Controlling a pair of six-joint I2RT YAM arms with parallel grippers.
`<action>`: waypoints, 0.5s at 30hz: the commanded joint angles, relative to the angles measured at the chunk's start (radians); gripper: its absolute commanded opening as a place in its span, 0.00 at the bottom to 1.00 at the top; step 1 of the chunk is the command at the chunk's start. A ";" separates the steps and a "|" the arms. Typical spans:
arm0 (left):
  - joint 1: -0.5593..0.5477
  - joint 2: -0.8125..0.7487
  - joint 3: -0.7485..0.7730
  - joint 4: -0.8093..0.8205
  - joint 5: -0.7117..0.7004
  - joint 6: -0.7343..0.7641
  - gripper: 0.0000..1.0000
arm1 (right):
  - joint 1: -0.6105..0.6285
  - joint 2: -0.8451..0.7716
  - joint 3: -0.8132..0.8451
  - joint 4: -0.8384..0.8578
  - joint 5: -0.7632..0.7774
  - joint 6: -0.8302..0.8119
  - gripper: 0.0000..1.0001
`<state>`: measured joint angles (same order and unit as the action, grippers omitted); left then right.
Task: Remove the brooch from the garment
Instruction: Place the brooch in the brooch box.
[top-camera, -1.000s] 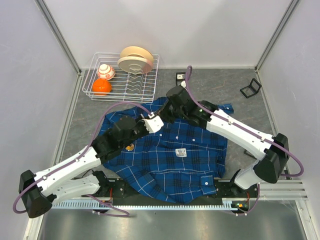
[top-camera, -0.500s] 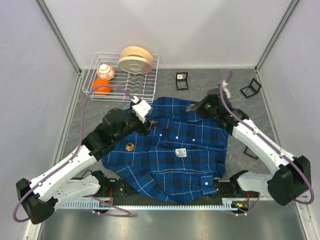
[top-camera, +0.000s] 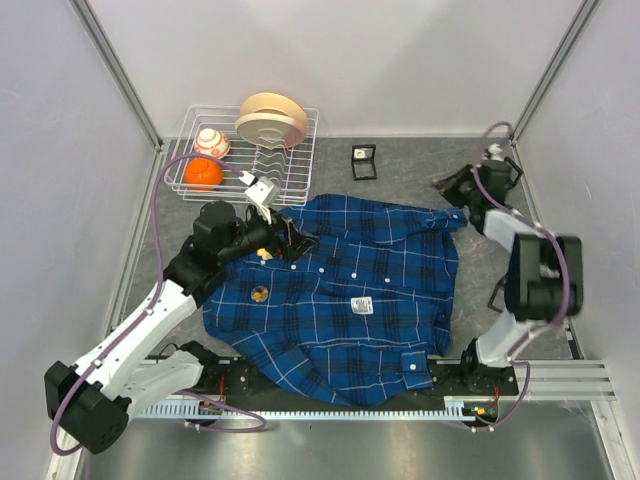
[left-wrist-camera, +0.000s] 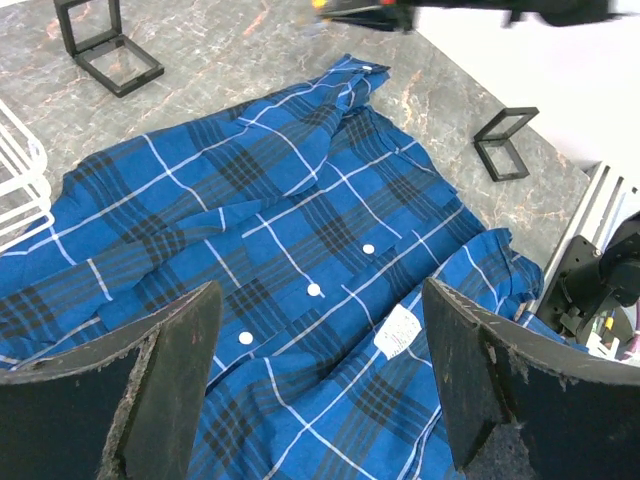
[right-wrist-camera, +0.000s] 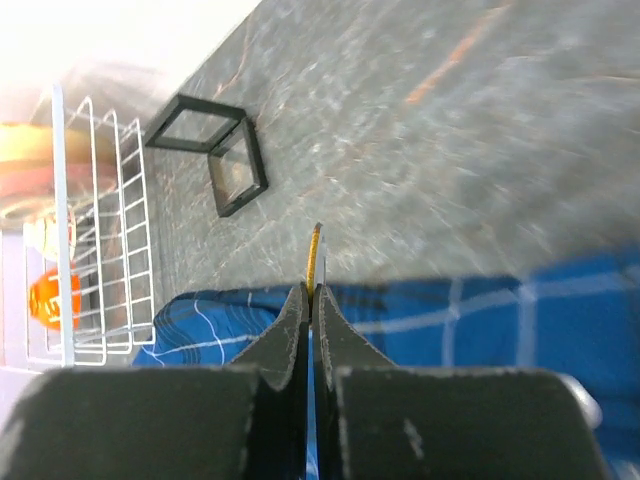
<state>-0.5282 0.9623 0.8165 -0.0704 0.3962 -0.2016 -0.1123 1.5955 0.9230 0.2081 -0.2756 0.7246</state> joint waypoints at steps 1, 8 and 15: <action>-0.004 -0.014 -0.030 0.067 -0.009 -0.035 0.87 | 0.144 0.239 0.251 0.232 -0.158 -0.062 0.00; 0.007 0.003 -0.065 0.066 -0.048 -0.030 0.87 | 0.247 0.636 0.579 0.370 -0.168 0.064 0.02; 0.022 0.027 -0.074 0.066 -0.048 -0.033 0.86 | 0.280 0.796 0.698 0.462 -0.166 0.134 0.01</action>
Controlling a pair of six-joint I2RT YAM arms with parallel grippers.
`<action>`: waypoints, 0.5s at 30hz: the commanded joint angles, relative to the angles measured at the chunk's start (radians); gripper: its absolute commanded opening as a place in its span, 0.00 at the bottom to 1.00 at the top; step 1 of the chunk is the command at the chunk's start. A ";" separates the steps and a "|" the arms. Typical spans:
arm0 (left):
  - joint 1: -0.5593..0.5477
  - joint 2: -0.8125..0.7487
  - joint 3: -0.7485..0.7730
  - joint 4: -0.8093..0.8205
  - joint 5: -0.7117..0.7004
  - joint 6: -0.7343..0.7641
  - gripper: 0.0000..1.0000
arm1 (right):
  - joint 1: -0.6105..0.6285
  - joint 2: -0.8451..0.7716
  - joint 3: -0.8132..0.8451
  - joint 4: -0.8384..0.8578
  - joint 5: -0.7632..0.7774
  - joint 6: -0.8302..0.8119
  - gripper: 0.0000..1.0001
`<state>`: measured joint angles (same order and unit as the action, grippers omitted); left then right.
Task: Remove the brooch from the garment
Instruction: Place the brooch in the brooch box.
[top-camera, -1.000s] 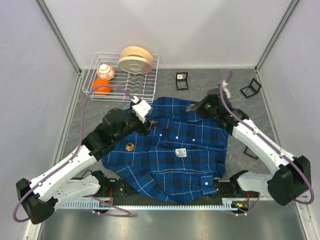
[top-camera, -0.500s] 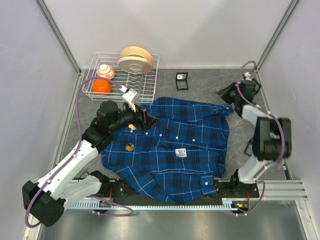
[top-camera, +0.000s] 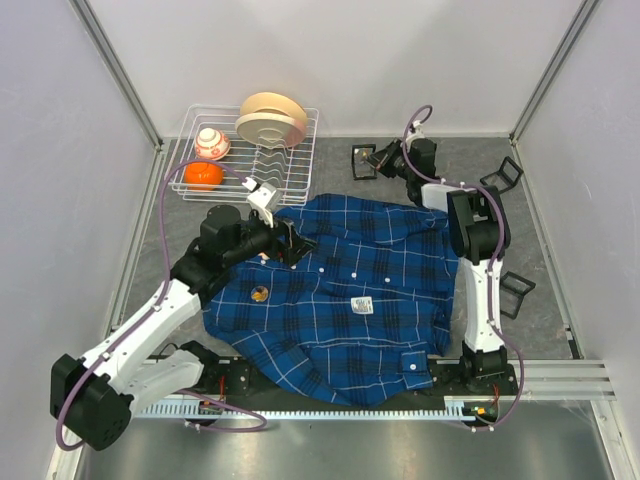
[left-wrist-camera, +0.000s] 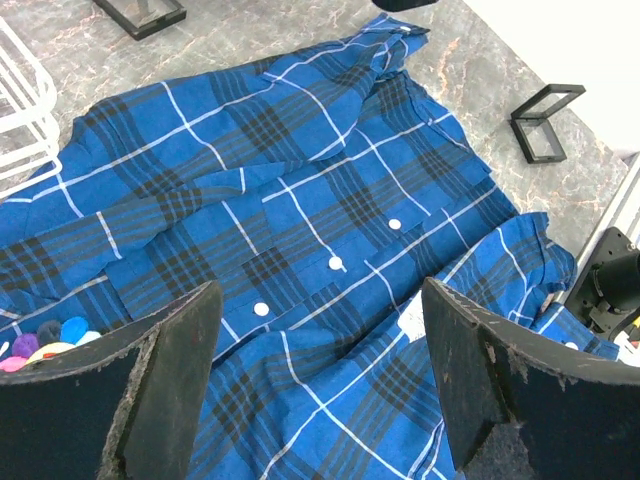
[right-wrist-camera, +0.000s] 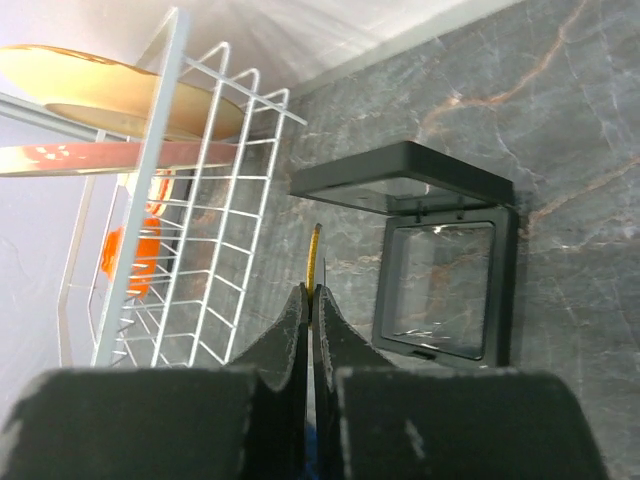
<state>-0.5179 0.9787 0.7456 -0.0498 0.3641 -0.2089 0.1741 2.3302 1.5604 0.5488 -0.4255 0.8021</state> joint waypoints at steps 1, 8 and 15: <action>0.012 0.012 -0.003 0.045 -0.014 -0.026 0.86 | -0.007 0.072 0.069 0.122 -0.019 0.055 0.02; 0.018 0.026 -0.008 0.080 -0.001 -0.030 0.86 | -0.016 0.109 0.089 0.125 -0.030 0.062 0.02; 0.018 0.032 -0.014 0.088 0.016 -0.034 0.86 | -0.028 0.133 0.108 0.105 -0.052 0.074 0.03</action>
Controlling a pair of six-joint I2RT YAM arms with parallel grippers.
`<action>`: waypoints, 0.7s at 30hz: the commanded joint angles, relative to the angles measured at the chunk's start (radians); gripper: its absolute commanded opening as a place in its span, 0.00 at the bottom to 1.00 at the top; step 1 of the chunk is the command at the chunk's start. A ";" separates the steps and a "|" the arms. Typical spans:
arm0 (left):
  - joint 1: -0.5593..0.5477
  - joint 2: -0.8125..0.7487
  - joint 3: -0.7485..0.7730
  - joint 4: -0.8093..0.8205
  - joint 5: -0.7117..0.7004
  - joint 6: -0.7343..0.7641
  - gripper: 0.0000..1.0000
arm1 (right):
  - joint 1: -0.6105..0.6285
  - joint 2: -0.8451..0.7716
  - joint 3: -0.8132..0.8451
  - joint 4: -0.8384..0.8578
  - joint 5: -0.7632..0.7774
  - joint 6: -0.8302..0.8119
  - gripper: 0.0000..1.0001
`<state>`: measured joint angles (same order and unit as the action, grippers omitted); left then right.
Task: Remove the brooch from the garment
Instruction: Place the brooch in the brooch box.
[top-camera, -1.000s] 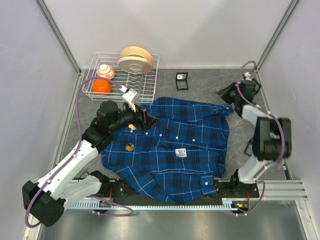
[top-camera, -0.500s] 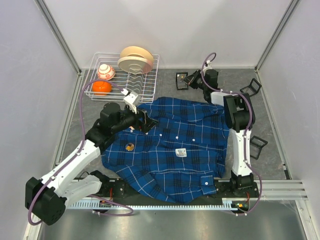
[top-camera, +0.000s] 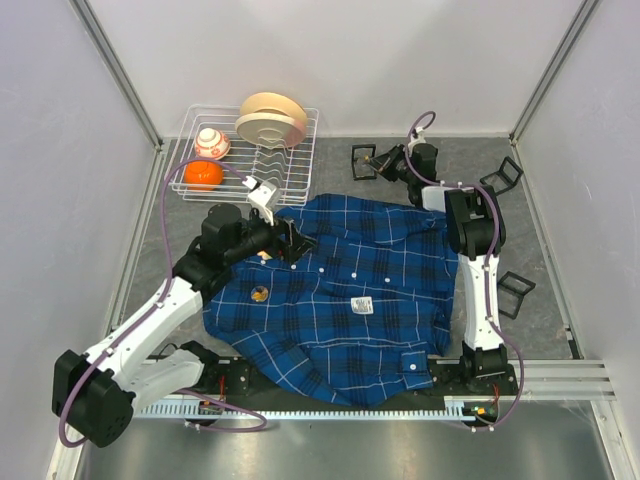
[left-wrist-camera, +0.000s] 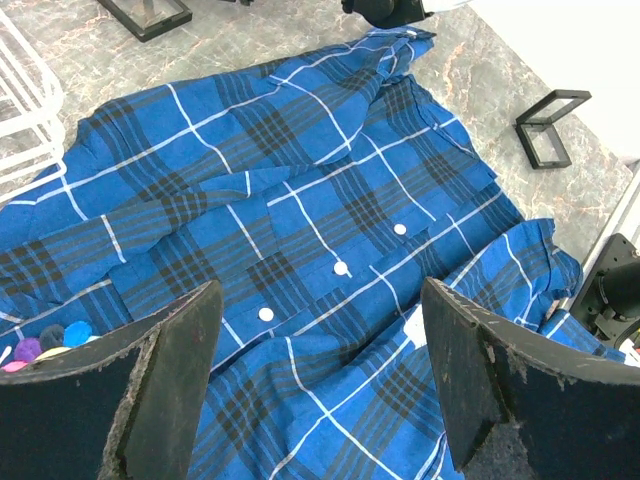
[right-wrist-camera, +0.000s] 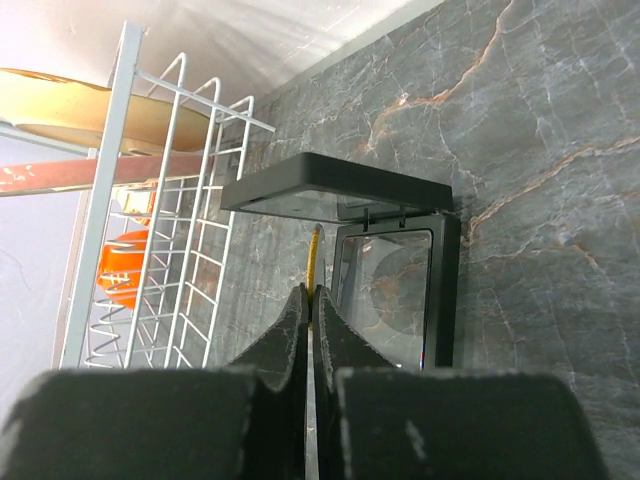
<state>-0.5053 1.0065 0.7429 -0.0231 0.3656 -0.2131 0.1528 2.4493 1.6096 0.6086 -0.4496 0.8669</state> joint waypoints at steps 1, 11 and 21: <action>0.005 0.004 -0.011 0.061 0.016 -0.029 0.86 | -0.007 0.017 0.061 0.042 -0.029 0.006 0.03; 0.007 0.007 -0.014 0.068 0.033 -0.034 0.86 | -0.007 0.042 0.095 0.002 -0.040 0.003 0.05; 0.007 0.012 -0.016 0.072 0.039 -0.037 0.86 | -0.007 0.039 0.079 -0.015 -0.043 -0.012 0.08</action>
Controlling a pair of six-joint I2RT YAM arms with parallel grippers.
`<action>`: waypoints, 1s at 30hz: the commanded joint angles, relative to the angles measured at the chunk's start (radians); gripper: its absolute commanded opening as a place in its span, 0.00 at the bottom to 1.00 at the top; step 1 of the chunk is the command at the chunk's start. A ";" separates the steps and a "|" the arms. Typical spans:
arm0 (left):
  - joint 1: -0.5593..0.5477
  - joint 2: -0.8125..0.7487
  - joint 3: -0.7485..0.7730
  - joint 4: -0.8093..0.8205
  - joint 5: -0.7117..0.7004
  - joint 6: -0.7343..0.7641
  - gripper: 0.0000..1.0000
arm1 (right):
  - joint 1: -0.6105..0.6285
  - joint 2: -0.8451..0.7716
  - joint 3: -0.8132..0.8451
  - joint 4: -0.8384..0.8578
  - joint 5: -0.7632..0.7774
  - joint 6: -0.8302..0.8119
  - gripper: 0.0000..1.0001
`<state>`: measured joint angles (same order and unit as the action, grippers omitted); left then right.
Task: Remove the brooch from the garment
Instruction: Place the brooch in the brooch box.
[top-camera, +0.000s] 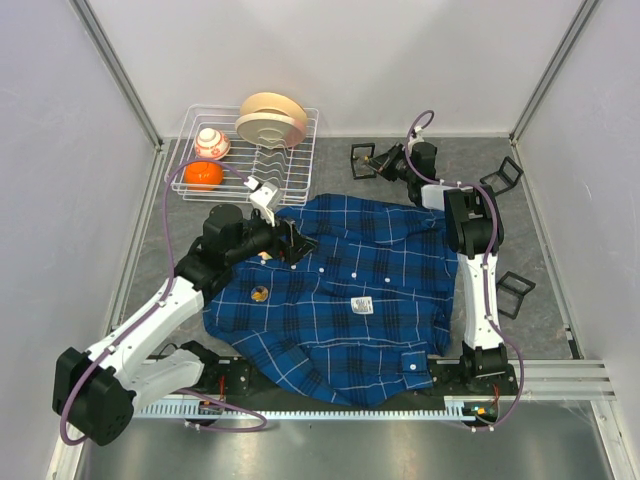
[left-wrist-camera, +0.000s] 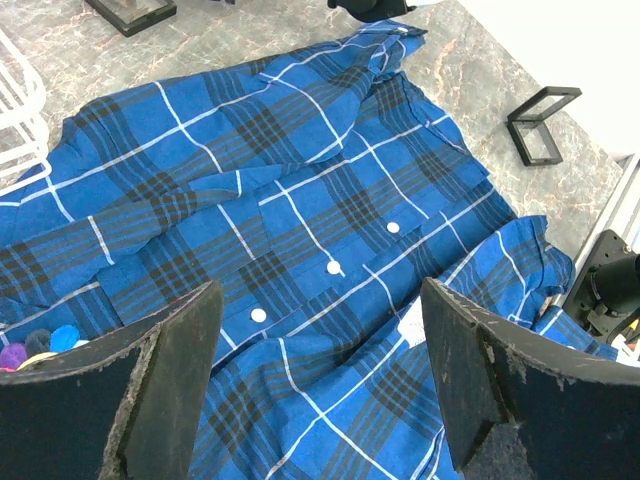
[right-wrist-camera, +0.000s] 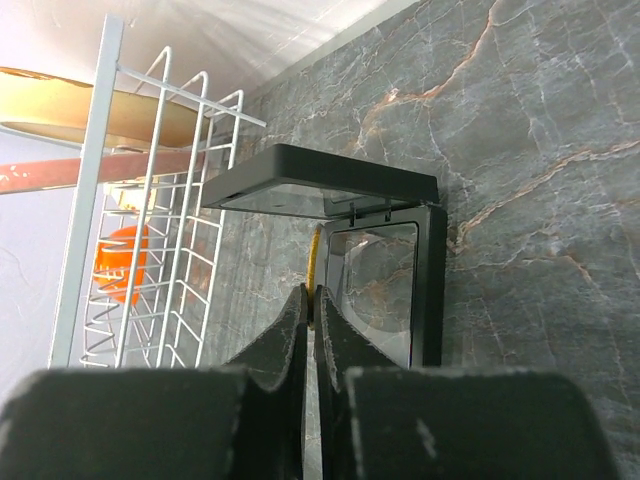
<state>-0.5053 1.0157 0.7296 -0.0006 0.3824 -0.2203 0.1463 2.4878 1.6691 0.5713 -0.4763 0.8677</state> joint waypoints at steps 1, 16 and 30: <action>0.007 0.003 -0.002 0.050 0.023 -0.030 0.86 | -0.001 0.002 0.020 0.018 -0.016 -0.015 0.08; 0.007 0.011 -0.004 0.054 0.036 -0.034 0.86 | -0.001 0.011 0.047 -0.013 -0.016 -0.021 0.21; 0.014 -0.012 -0.004 0.050 0.044 -0.048 0.85 | 0.004 -0.104 0.073 -0.303 0.074 -0.162 0.50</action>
<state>-0.5034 1.0233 0.7296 0.0032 0.4000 -0.2329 0.1467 2.4535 1.6814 0.3859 -0.4427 0.7815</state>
